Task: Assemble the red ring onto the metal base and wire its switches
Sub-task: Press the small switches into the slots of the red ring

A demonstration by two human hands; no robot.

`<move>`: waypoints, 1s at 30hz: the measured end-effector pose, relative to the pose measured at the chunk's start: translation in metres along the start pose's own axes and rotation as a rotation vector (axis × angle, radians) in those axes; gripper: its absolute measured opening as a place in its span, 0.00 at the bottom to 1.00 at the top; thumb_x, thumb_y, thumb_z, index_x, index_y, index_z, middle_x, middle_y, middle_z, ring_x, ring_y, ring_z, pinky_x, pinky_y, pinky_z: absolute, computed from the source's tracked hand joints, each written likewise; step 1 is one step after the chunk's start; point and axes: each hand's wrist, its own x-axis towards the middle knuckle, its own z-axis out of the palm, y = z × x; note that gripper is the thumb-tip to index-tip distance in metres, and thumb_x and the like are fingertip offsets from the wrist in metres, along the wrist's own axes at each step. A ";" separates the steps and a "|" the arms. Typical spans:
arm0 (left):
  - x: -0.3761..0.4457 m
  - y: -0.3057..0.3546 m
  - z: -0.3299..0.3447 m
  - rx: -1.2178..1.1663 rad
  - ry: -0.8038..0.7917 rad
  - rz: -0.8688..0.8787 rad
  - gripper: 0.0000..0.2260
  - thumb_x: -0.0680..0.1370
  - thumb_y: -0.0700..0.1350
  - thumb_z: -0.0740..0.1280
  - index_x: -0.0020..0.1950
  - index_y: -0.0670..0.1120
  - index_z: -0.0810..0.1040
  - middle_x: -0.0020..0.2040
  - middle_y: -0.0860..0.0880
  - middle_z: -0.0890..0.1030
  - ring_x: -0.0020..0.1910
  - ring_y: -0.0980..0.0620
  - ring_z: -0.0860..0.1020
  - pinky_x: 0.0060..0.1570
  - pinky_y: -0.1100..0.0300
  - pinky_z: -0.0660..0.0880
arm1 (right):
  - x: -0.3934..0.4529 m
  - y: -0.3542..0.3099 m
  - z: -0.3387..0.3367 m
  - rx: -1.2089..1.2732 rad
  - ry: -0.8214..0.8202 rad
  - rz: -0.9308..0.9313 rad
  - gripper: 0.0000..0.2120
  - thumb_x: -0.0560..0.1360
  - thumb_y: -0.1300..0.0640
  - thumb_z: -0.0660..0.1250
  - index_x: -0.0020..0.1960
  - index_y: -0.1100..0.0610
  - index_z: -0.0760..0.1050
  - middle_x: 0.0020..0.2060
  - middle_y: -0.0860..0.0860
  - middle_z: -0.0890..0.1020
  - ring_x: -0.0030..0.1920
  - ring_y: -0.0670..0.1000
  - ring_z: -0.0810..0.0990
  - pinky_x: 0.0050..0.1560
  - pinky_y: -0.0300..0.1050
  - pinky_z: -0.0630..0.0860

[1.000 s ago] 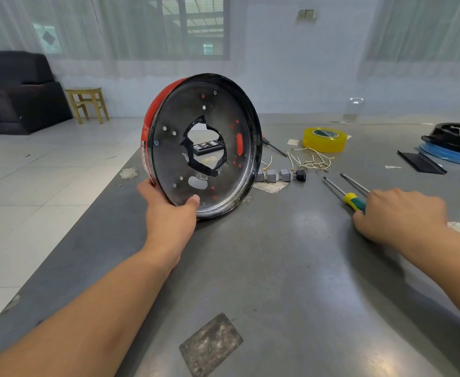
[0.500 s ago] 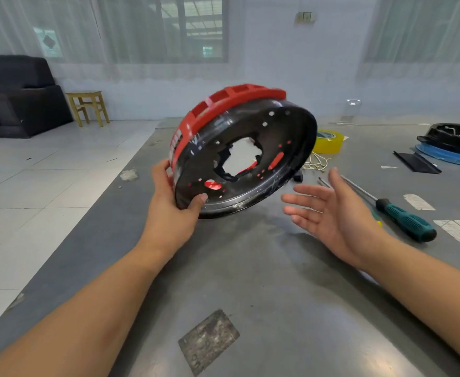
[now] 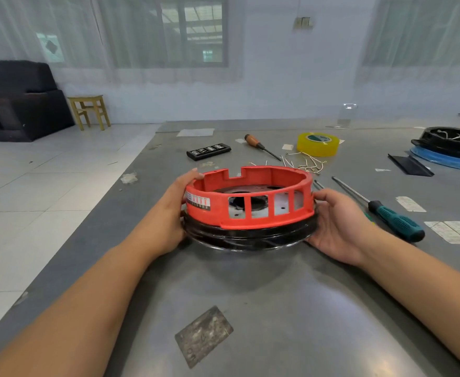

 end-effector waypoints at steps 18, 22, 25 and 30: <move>-0.002 -0.011 -0.018 -0.419 0.305 -0.330 0.33 0.75 0.27 0.57 0.52 0.64 0.87 0.54 0.58 0.88 0.58 0.55 0.84 0.63 0.54 0.78 | 0.023 0.037 0.030 -1.211 0.474 -0.446 0.18 0.82 0.57 0.54 0.61 0.48 0.81 0.50 0.45 0.80 0.53 0.48 0.75 0.51 0.42 0.68; -0.001 -0.008 -0.018 -0.467 0.341 -0.334 0.27 0.77 0.32 0.58 0.51 0.61 0.88 0.56 0.53 0.88 0.60 0.49 0.83 0.68 0.46 0.76 | 0.024 0.038 0.033 -1.183 0.521 -0.475 0.15 0.83 0.54 0.54 0.54 0.50 0.81 0.46 0.46 0.82 0.50 0.51 0.78 0.46 0.45 0.69; -0.003 -0.003 -0.020 -0.408 0.303 -0.284 0.21 0.72 0.42 0.56 0.52 0.55 0.87 0.58 0.50 0.86 0.62 0.48 0.82 0.70 0.45 0.75 | 0.020 0.038 0.031 -1.031 0.522 -0.499 0.18 0.84 0.47 0.53 0.49 0.51 0.80 0.43 0.45 0.83 0.50 0.50 0.80 0.45 0.44 0.73; -0.008 0.005 -0.018 -0.122 0.333 -0.162 0.18 0.75 0.48 0.55 0.52 0.56 0.85 0.66 0.55 0.77 0.69 0.57 0.71 0.68 0.66 0.63 | 0.009 0.039 0.034 -0.987 0.436 -0.494 0.20 0.79 0.29 0.52 0.49 0.38 0.78 0.42 0.33 0.81 0.47 0.30 0.77 0.45 0.29 0.67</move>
